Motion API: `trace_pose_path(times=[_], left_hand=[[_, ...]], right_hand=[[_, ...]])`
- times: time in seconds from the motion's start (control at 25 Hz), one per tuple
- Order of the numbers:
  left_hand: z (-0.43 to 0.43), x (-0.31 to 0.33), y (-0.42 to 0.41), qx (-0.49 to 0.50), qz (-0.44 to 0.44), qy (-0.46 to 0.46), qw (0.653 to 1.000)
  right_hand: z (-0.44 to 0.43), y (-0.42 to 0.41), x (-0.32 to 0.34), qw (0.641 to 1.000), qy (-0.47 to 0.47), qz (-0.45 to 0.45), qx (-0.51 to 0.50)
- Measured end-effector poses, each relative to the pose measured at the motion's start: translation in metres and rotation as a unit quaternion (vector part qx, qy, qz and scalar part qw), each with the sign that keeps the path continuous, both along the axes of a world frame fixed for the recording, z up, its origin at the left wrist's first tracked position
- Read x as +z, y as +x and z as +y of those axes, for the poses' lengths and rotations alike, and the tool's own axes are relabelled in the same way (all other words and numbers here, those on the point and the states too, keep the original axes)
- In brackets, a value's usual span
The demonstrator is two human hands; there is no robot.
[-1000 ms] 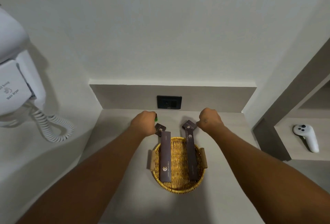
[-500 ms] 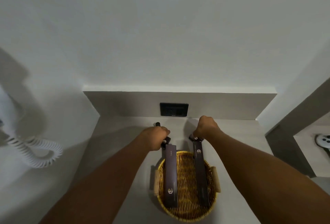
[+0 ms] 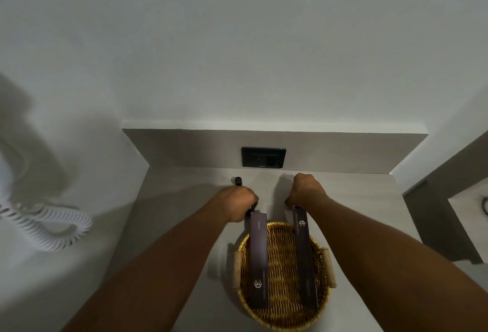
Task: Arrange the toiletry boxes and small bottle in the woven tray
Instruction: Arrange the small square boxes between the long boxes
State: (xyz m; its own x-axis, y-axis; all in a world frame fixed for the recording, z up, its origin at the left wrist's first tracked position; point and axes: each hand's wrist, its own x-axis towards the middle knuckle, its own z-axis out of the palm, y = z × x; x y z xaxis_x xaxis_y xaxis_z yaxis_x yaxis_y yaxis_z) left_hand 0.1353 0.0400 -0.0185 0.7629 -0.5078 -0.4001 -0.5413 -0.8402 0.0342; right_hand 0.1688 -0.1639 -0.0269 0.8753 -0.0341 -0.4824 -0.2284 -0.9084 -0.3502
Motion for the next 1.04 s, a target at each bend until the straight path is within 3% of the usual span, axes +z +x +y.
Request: trace_pose_path(times=[0.24, 0.56, 0.76, 0.88, 1.04], left_hand=[[0.003, -0.002, -0.003, 0.000, -0.020, 0.019, 1.000], [0.035, 0.057, -0.028, 0.012, -0.041, 0.047, 0.998], [-0.018, 0.112, -0.078, -0.008, -0.053, -0.043, 0.998], [-0.062, 0.097, -0.129, -0.057, -0.028, -0.038, 0.997], [-0.093, 0.062, -0.176, -0.024, -0.005, -0.008, 1.000]], right_hand=[[-0.007, 0.005, 0.005, 1.000, 0.011, -0.010, 0.008], [-0.049, -0.004, 0.083, 0.983, -0.092, -0.080, 0.138], [-0.034, -0.039, 0.122, 0.957, -0.062, -0.165, 0.233], [-0.013, -0.073, 0.115, 0.944, -0.051, -0.147, 0.291], [0.007, -0.112, 0.085, 0.938, -0.066, -0.095, 0.326]])
